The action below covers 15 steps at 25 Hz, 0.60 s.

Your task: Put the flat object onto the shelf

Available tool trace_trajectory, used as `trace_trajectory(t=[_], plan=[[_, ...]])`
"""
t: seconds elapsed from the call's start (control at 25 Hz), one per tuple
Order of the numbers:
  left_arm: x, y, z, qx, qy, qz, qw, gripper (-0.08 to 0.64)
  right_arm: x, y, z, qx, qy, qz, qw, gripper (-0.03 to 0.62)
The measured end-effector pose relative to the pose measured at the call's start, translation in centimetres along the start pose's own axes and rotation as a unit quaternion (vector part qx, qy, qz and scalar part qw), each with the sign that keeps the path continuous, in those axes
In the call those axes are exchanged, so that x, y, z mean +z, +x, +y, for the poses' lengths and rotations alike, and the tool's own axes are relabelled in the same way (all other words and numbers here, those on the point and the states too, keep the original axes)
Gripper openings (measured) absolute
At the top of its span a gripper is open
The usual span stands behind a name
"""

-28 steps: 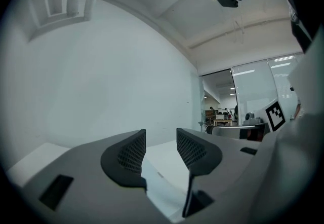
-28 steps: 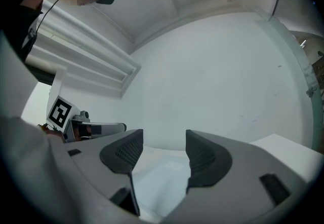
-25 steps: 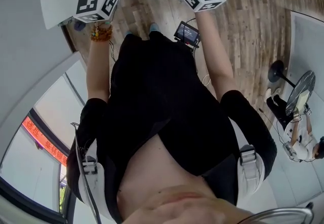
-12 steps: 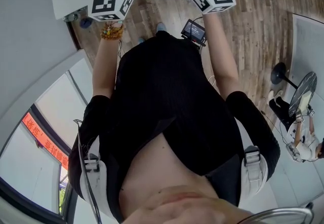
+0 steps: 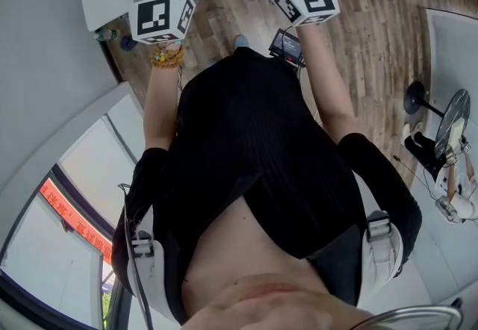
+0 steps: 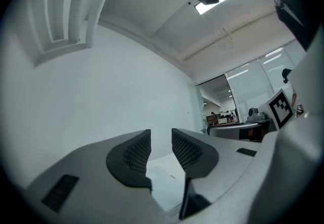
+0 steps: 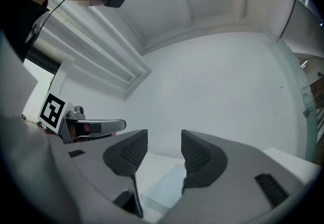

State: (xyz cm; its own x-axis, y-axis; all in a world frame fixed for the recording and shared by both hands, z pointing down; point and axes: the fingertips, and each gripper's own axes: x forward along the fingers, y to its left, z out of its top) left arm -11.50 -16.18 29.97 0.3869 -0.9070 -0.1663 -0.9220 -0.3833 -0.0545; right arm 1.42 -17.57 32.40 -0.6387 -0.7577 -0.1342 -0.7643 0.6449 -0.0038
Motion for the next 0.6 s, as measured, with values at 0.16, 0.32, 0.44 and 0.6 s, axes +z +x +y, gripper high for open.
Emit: trace_trajectory(t=[0.16, 0.32, 0.44, 0.6], plan=[[-0.5, -1.5, 0.1, 0.000, -0.001, 0.003, 1.0000, 0.126, 0.0, -0.2, 1.4, -0.008, -0.001, 0.002, 1.000, 0.206], [-1.2, -2.7, 0.2, 0.000, 0.006, 0.007, 1.0000, 0.120, -0.7, -0.2, 2.9, -0.010, 0.002, 0.008, 1.000, 0.193], [-1.6, -3.6, 0.5, 0.002, 0.010, 0.014, 0.9999, 0.100, -1.1, -0.2, 4.1, -0.011, 0.003, 0.013, 1.000, 0.181], [-1.8, -4.6, 1.0, 0.000, 0.011, 0.016, 0.9998, 0.031, -1.6, -0.3, 5.0, -0.016, 0.004, 0.012, 1.000, 0.107]])
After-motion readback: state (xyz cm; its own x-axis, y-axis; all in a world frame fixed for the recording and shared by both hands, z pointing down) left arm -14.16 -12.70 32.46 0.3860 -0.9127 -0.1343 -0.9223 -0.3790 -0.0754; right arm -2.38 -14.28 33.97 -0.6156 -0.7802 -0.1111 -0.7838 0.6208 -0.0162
